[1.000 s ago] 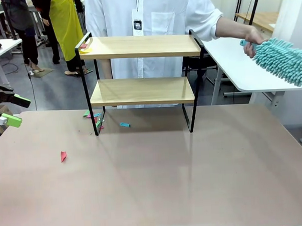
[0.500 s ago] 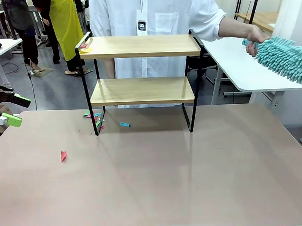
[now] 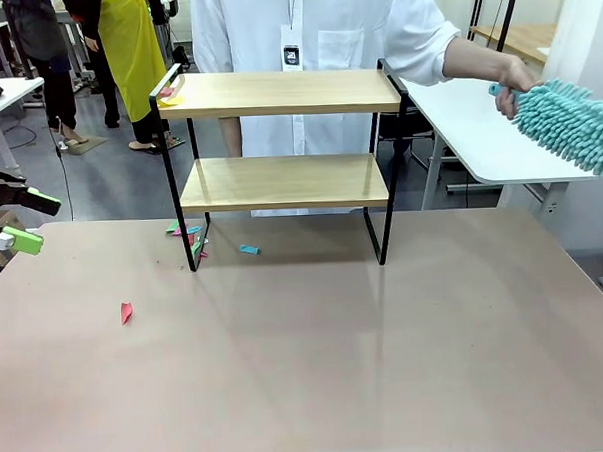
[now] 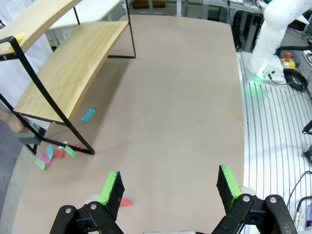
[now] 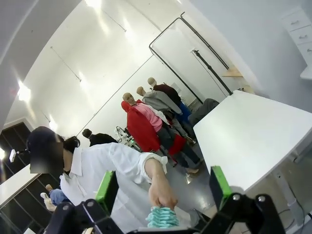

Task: Clean the shelf.
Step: Hand the Duster back to the human.

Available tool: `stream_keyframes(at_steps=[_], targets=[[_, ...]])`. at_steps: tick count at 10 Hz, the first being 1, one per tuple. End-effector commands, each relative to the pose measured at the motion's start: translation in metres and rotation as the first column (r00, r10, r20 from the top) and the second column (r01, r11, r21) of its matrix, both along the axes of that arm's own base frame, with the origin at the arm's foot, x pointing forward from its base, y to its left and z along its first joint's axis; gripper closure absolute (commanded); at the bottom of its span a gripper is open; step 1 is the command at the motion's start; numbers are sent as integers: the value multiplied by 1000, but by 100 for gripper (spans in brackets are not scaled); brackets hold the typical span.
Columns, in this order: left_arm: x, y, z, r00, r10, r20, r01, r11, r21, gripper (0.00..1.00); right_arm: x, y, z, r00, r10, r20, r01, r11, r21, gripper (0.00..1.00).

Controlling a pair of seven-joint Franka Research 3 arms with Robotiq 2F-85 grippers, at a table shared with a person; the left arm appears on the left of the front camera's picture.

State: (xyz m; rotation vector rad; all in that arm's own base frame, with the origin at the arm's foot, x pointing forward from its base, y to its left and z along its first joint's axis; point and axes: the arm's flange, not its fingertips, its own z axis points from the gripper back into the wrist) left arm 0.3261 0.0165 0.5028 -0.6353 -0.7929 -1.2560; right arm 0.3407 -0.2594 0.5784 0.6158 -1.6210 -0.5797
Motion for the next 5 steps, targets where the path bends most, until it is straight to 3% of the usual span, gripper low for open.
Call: stream_keyframes(at_steps=[1,5], targets=[[2,-1,1,1000,-5,14,6,1000,-25,0,-2,1,-1,1000,-12,-1,12,1000,-17,0],[2,-1,1,1000,-5,14,6,1000,-25,0,-2,1,-1,1000,-12,-1,12,1000,-17,0]])
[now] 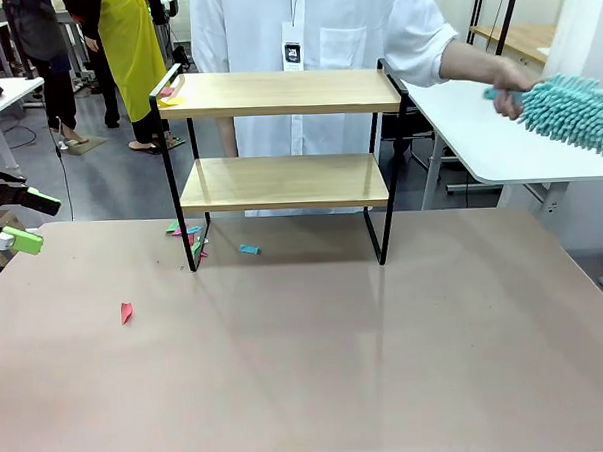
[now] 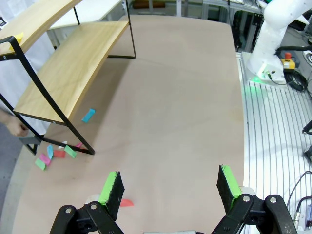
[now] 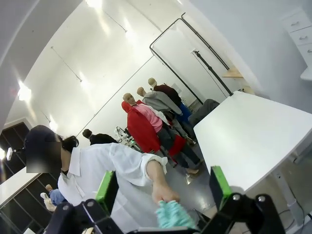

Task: Clean the shelf.
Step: Hand the Duster back to the human.

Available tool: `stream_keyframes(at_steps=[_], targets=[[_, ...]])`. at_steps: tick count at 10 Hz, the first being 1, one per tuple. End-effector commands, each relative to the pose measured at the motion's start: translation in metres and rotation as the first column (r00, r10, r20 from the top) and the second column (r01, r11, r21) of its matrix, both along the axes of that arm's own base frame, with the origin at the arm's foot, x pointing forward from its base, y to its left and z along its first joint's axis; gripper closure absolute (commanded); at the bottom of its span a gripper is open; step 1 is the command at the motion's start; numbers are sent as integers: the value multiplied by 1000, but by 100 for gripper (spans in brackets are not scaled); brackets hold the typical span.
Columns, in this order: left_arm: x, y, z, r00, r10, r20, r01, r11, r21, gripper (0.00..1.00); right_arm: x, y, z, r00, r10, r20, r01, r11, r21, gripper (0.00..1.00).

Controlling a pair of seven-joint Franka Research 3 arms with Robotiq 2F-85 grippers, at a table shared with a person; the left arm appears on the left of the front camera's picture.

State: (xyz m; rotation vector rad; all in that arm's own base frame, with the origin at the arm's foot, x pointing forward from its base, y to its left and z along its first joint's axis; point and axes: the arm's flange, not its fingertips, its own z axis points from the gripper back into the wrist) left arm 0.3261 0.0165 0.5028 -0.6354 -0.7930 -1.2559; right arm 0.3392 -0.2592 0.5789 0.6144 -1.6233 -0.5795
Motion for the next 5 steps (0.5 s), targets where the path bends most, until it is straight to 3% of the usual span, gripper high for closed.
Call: stream_keyframes(at_steps=[1,5], targets=[[2,-1,1,1000,-5,14,6,1000,-25,0,-1,1,-1,1000,-11,-3,11,1000,-16,0],[2,-1,1,1000,-5,14,6,1000,-25,0,-1,1,-1,1000,-11,-3,11,1000,-16,0]])
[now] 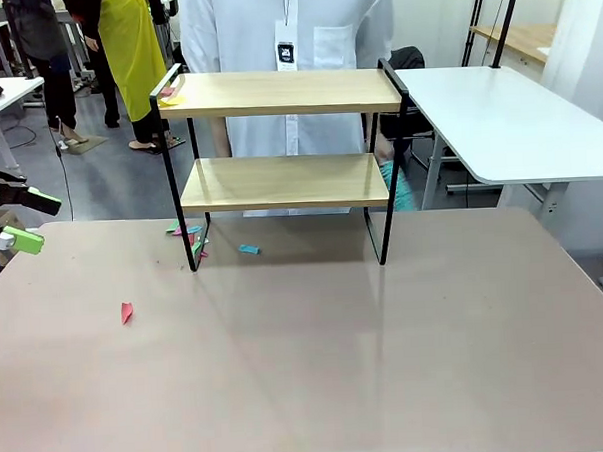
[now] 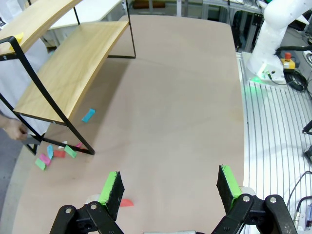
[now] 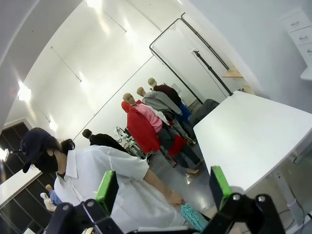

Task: Clean the shelf.
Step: Hand the Duster back to the human.

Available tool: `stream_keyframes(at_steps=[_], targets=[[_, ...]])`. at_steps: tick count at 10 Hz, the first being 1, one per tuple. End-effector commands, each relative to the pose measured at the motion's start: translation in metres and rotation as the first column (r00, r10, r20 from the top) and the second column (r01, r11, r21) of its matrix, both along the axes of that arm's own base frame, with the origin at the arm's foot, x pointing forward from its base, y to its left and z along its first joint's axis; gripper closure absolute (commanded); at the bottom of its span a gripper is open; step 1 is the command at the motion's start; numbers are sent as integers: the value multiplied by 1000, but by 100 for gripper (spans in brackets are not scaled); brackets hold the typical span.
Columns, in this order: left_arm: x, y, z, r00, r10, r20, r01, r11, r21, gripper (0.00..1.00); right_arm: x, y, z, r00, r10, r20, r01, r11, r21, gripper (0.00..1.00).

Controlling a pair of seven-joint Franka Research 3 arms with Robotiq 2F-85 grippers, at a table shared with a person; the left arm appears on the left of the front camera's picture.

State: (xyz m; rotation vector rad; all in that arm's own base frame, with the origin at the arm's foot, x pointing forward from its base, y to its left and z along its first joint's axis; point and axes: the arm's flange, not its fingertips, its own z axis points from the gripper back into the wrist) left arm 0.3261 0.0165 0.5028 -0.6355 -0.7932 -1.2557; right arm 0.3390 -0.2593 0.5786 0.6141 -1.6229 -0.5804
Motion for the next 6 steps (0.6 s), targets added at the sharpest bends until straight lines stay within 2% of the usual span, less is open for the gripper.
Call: stream_keyframes(at_steps=[1,6], targets=[[2,-1,1,1000,-5,14,6,1000,-25,0,0,1,-1,1000,-10,-2,10,1000,-16,0],[2,-1,1,1000,-5,14,6,1000,-25,0,0,1,-1,1000,-10,-2,10,1000,-16,0]])
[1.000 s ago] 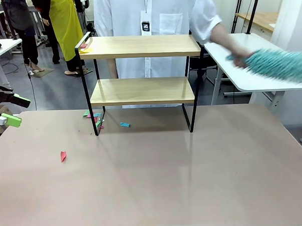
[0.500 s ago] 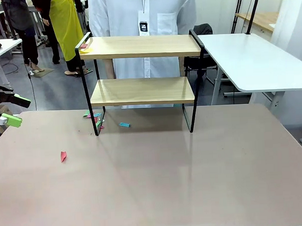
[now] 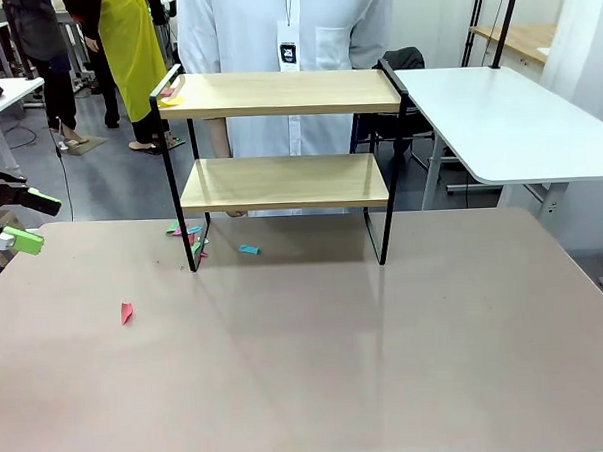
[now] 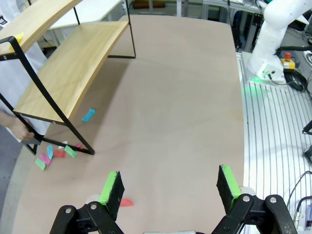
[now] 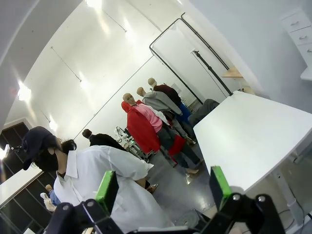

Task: Clean the shelf.
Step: Hand the Duster back to the human.

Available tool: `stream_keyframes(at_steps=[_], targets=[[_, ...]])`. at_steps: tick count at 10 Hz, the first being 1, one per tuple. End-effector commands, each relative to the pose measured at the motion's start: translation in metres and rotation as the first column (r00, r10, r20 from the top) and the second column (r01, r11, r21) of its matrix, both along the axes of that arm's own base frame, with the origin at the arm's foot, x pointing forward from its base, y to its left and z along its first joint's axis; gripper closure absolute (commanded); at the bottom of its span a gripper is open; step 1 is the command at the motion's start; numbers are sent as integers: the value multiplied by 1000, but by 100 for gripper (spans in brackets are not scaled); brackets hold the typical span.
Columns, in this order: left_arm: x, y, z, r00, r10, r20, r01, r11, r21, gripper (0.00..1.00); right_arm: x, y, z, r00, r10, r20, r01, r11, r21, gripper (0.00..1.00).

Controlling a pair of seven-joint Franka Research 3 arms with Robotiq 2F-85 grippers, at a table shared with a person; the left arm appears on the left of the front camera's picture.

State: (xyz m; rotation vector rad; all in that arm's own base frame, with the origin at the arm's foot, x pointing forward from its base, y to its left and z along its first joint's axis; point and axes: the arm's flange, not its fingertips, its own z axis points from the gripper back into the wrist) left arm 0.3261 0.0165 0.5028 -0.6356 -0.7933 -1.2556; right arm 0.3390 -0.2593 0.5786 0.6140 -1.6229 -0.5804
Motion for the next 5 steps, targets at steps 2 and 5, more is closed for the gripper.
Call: stream_keyframes(at_steps=[2,5], targets=[[2,-1,1,1000,-6,14,6,1000,-25,0,0,1,-1,1000,-10,-2,10,1000,-16,0],[2,-1,1,1000,-6,14,6,1000,-25,0,0,1,-1,1000,-10,-2,10,1000,-16,0]])
